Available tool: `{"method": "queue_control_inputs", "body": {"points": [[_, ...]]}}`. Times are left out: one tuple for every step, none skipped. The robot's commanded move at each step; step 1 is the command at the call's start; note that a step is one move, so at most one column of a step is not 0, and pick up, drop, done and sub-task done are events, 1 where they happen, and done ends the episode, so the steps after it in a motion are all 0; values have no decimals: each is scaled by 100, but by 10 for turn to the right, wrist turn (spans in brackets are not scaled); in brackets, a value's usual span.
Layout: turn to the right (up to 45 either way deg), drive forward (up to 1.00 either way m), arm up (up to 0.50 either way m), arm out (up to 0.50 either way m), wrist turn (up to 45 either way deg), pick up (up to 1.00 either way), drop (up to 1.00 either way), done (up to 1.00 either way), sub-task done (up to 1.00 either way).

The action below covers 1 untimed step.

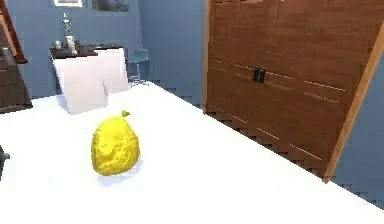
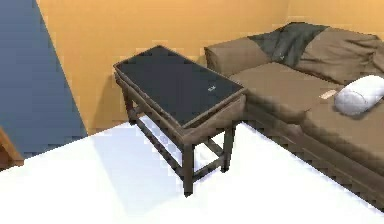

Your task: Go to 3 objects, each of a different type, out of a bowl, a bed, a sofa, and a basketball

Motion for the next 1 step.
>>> {"method": "queue_control_inputs", "body": {"points": [[0,100,0,0,0,0,0,0,0]]}}
